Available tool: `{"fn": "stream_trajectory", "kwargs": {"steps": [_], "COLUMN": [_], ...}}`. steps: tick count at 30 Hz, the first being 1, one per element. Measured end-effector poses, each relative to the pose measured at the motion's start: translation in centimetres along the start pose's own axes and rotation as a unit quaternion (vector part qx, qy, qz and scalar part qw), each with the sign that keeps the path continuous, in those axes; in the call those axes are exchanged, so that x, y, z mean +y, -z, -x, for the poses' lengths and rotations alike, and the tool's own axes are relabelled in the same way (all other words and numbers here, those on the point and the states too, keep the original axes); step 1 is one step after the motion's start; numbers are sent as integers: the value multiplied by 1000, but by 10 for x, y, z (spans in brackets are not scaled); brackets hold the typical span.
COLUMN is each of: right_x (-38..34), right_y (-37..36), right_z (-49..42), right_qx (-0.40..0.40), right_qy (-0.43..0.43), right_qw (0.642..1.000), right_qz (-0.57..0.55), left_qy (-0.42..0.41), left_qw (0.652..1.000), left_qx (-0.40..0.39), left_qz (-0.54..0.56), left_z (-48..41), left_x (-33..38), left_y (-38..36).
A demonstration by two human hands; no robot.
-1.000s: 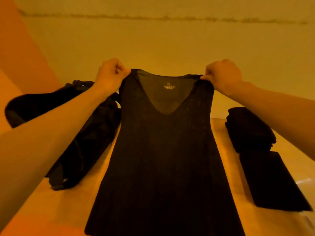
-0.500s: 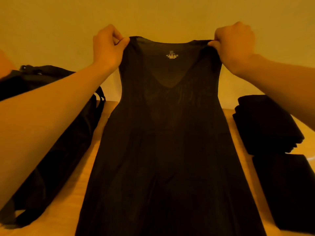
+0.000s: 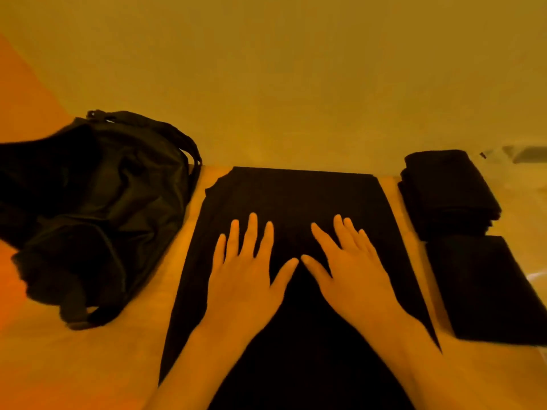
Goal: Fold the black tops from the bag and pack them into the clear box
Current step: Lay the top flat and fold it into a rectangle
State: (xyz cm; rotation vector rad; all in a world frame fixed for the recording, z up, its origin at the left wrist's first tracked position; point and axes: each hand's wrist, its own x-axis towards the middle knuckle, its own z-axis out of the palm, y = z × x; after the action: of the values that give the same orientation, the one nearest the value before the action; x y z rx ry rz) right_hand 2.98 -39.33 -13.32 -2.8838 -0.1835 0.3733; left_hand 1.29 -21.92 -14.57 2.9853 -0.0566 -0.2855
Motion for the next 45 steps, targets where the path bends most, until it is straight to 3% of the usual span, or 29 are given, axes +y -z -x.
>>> {"fn": "stream_trajectory", "kwargs": {"steps": [8,11,13,14,16,18,20,24,25,31,34,36,39,40,43,45], "right_x": [-6,2,14,21,38,55,66,75,76,75,74,74,74,73,75,76], "right_y": [-48,-43,-47,-51,-56,-53,-45,-48,-52,-56,-63,-67,-66,-64,-60,-57], "right_z": [52,82,122,144,183,205,218,232,233,233,236,237,240,243,247,250], "right_qx": [66,145,223,262,301,285,241,192,193,163,159,169,196,206,215,180], "right_qy": [-7,45,36,15,-54,-126,-191,-248,-251,-236,-209,-186,-165,-168,-171,-189], "right_qw": [998,985,961,944,909,857,800,784,787,812,877,913,903,895,870,843], "right_qz": [9,-78,-158,-200,-284,-410,-515,-535,-529,-509,-402,-322,-343,-359,-409,-470], "left_qy": [18,8,38,74,164,231,258,266,264,258,220,186,158,156,159,166], "left_qw": [996,986,964,940,857,766,721,611,603,664,694,691,642,646,704,704], "left_qx": [82,156,225,258,301,317,308,206,197,130,139,152,156,145,140,168], "left_qz": [19,50,136,209,385,509,565,717,727,690,671,682,734,733,678,670], "left_z": [45,87,125,145,177,198,207,204,202,209,214,216,215,214,212,210], "left_x": [-10,-15,-23,-28,-37,-38,-40,-45,-46,-55,-63,-67,-74,-75,-76,-80], "left_y": [-36,-38,-46,-50,-56,-56,-59,-66,-67,-70,-70,-71,-73,-72,-70,-71]}}
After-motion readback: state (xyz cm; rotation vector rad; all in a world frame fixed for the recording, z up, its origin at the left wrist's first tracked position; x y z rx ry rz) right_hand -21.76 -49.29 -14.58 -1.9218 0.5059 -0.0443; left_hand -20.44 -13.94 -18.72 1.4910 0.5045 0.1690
